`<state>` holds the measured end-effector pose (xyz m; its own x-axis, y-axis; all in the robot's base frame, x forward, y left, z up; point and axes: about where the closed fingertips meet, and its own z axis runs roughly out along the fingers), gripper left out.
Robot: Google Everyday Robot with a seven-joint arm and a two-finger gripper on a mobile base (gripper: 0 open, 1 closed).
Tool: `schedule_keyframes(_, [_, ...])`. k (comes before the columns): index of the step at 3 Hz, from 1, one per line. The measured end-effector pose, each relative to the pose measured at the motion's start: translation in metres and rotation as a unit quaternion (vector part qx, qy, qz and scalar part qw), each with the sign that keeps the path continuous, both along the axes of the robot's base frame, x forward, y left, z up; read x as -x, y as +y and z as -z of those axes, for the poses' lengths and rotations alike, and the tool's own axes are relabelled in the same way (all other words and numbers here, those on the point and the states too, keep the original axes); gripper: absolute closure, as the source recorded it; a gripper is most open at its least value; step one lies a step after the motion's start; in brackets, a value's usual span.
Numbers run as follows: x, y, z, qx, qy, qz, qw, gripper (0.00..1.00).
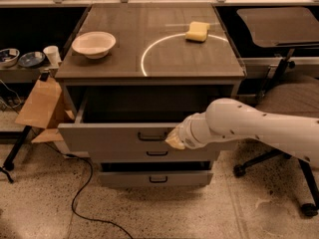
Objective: Close top drawer
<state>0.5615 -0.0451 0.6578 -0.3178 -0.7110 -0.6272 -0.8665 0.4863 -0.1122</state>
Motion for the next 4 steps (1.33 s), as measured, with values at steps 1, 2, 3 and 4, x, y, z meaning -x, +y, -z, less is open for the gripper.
schedule_keyframes(1, [-0.001,0.007,-0.004,-0.003,-0.008,-0.008,0.9999,0.28])
schedule_keyframes(2, [0.000,0.006,-0.003,-0.003,-0.008,-0.008,0.9999,0.05])
schedule_keyframes(3, [-0.004,0.014,0.002,0.006,0.000,-0.020,0.9998,0.00])
schedule_keyframes(4, [-0.007,0.022,0.008,0.015,0.008,-0.033,0.9993,0.00])
